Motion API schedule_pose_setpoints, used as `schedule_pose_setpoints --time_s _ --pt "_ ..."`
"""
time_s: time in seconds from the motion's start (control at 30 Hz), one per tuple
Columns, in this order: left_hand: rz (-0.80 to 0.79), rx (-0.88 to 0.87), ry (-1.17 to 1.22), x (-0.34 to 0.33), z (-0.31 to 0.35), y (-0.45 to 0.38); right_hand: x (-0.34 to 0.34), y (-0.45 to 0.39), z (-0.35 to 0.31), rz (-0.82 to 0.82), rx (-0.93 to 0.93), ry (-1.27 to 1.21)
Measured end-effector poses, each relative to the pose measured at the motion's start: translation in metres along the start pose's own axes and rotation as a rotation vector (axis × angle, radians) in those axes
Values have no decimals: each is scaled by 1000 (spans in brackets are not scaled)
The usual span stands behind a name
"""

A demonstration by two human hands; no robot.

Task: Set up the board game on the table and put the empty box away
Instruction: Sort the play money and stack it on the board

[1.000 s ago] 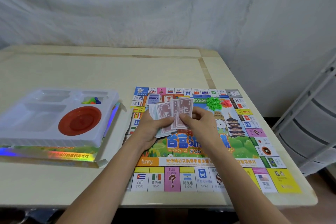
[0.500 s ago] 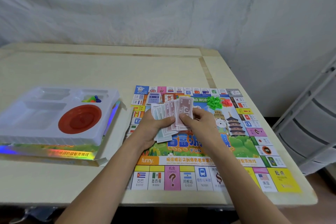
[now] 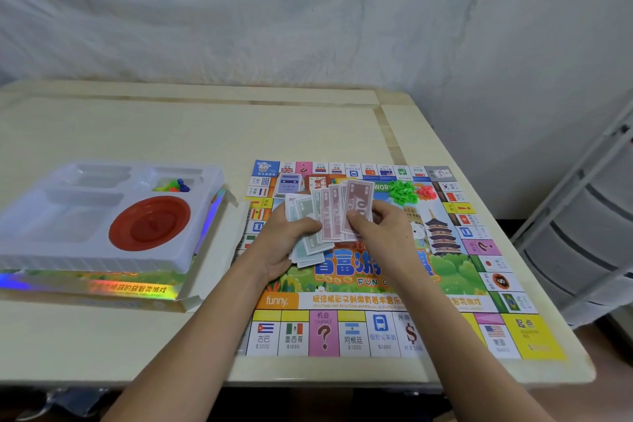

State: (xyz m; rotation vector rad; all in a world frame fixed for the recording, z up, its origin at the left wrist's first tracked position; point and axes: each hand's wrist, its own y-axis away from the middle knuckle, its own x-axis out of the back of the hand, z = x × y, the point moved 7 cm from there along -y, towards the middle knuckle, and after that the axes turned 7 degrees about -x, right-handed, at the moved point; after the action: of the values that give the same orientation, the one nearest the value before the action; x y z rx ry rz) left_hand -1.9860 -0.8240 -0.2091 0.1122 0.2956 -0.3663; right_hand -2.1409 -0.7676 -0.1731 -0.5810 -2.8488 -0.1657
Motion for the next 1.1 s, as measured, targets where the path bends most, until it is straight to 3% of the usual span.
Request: schedule_pose_setpoints --time_s 0.13,0.4,0.77,0.97,1.03,1.1 --pt "80 -2 41 4 2 0 8 -2 6 65 -24 -80" --pt "36 -65 16 0 3 0 -7 3 11 -49 -49 -148" --pt "14 -158 -35 0 5 0 -13 2 12 -65 -86 -148" --pt "52 -152 71 4 16 -1 -6 3 3 -58 -114 -345" --pt "65 -137 77 4 24 0 -3 4 -4 -73 -94 -372" --pt "90 -156 17 3 32 0 -2 6 -13 -70 5 -249"
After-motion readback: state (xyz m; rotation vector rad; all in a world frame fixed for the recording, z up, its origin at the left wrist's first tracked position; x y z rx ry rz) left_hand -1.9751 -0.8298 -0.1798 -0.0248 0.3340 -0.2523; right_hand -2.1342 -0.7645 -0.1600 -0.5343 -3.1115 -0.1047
